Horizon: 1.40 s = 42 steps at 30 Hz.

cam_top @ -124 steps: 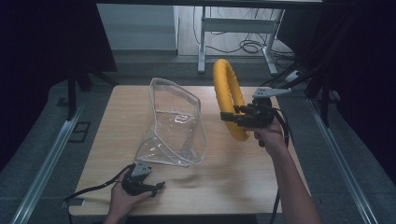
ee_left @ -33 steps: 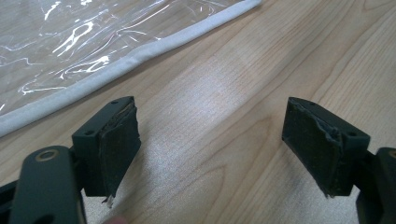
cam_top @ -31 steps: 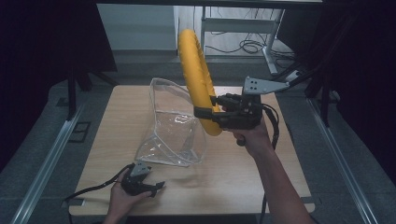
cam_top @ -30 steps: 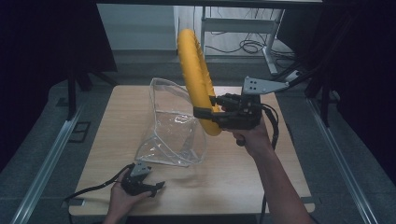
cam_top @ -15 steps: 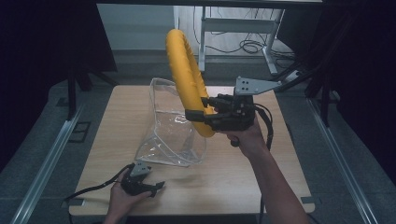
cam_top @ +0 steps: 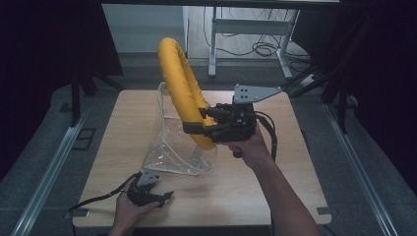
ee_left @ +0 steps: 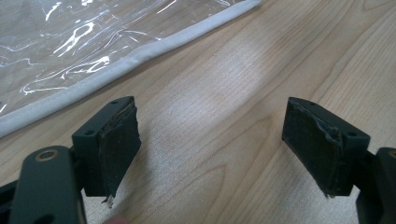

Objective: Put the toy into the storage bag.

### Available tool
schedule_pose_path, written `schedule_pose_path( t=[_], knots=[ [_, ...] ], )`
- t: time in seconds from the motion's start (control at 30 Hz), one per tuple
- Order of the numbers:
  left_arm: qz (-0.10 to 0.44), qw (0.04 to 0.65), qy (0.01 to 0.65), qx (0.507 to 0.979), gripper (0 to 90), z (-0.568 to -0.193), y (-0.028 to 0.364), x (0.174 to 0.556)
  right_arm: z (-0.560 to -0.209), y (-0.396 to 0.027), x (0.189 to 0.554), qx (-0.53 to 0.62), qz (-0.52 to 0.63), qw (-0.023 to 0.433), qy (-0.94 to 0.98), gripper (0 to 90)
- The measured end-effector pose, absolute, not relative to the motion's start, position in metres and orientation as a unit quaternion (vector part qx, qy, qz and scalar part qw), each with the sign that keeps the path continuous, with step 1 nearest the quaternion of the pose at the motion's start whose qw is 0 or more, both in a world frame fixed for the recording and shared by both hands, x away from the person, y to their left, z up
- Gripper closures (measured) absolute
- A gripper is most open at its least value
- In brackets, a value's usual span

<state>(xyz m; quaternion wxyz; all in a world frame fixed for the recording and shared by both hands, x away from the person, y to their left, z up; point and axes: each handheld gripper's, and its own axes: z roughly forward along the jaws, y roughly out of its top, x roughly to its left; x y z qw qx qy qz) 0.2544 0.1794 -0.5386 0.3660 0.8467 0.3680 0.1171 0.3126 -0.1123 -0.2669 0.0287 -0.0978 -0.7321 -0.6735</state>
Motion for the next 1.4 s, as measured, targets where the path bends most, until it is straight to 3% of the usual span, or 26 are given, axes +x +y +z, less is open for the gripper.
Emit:
schedule_pose_path(
  t=[1.4],
  knots=[
    [0.120, 0.363, 0.368, 0.847, 18.9, -0.539, 0.179, 0.254, -0.319, -0.082, 0.332, -0.110, -0.646, 0.092, -0.749, 51.5]
  ],
)
